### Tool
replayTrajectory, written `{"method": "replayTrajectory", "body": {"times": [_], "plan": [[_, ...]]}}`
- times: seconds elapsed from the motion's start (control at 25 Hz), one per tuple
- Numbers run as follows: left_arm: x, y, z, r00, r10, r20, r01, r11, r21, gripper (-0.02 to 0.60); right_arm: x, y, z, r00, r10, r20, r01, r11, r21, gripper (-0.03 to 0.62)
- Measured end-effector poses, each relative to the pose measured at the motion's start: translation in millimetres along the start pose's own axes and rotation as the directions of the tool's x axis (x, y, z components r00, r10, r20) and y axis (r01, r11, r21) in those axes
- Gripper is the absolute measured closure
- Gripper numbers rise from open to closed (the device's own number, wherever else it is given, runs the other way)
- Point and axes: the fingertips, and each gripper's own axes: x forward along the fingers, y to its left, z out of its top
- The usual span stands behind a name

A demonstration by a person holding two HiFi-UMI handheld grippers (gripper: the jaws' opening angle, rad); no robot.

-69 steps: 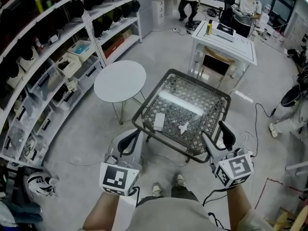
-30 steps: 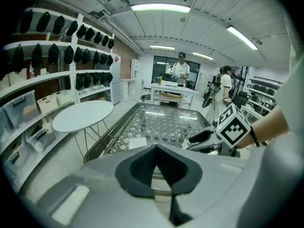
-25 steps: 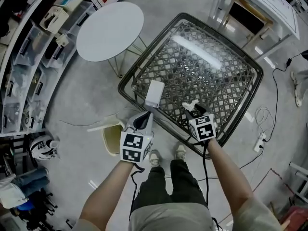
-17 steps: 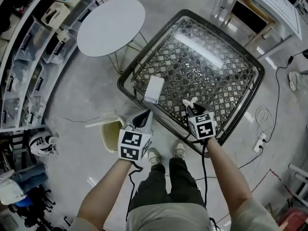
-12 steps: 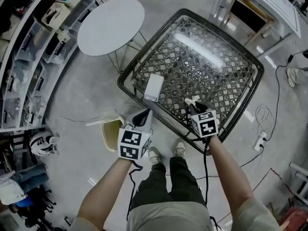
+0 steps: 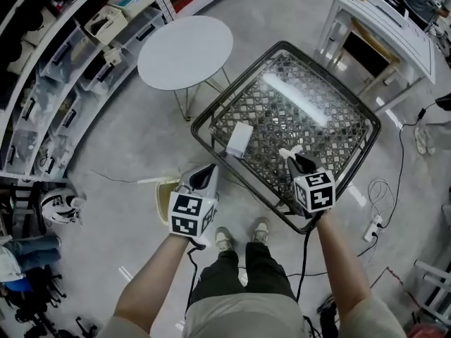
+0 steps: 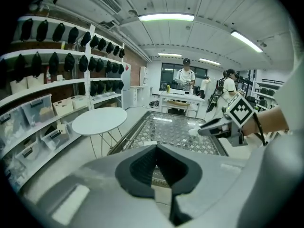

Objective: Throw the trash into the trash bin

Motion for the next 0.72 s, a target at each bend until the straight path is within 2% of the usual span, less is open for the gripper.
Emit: {"method": "replayTrajectory", "body": {"times": [0.2,0.4,0.56,0.72], "plan": [[-45.8,21.9,28.2,0.996,0.060,0.071,-0.059,0.998,-0.022,0.580,-29.0,27.5,61.0,0.996,0.046,0.072,-0.041,0.997,-0.067,0.527],[-101.3,47.6,44.8,0.986,0.107,0.127,-0.106,0.994,-0.016,0.580,-46.7,80.5,102.9,0.988,0.111,0.109,-0.097,0.987,-0.127,0.531],[-158.0,81.3,34.8,0.976,0.171,0.131,-0.169,0.985,-0.024,0.580,-52.5,145.1,132.3,0.978,0.181,0.103,-0.159,0.968,-0.192,0.533],[-189.6,117.0,12.1,0.963,0.243,0.114,-0.238,0.970,-0.058,0.580,-34.9,202.8,145.1,0.959,0.273,0.076,-0.246,0.935,-0.256,0.534]]}}
